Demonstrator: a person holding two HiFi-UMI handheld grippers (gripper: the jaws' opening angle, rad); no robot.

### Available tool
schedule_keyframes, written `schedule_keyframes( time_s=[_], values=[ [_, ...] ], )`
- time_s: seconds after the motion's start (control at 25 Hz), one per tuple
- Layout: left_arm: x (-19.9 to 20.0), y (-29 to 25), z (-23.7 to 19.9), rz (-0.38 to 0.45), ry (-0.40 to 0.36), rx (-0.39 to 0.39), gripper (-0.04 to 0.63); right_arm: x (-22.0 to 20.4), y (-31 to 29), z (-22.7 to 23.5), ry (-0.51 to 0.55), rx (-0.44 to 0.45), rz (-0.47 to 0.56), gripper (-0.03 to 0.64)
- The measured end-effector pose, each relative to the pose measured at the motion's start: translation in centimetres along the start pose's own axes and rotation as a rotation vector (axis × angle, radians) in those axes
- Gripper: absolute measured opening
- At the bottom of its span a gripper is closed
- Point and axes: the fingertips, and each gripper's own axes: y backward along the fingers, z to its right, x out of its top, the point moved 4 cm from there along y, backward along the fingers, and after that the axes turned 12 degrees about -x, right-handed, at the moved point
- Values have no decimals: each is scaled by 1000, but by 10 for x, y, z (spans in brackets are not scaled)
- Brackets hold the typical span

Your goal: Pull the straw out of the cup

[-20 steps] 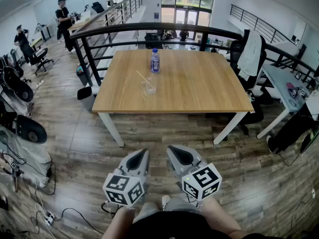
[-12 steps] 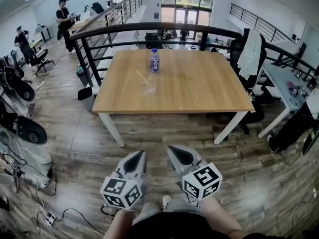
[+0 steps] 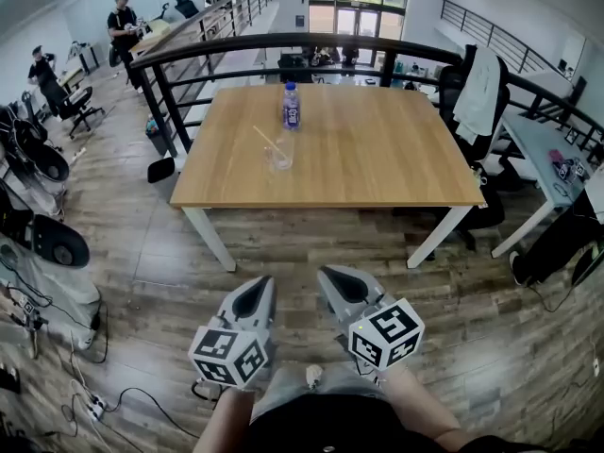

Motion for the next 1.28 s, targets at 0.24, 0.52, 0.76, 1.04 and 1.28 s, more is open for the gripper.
schedule_keyframes(
  time_s=[0.24, 0.52, 0.76, 1.04, 1.28],
  values=[
    [-16, -11, 2, -7, 33, 25, 12, -12, 1, 16, -29, 30, -20, -2],
    [-18, -28, -9, -20, 57, 35, 12, -14, -17, 31, -57, 35, -22, -2],
    [-7, -55, -44, -17, 66, 32, 12, -16, -60, 47, -61, 39, -44, -2],
    [23, -98, -115, 9, 76, 5, 12, -5, -144, 60, -50, 33, -53, -2],
    [57, -134, -184, -9, 74, -20, 12, 21, -223, 70, -37, 10, -39, -2]
  ],
)
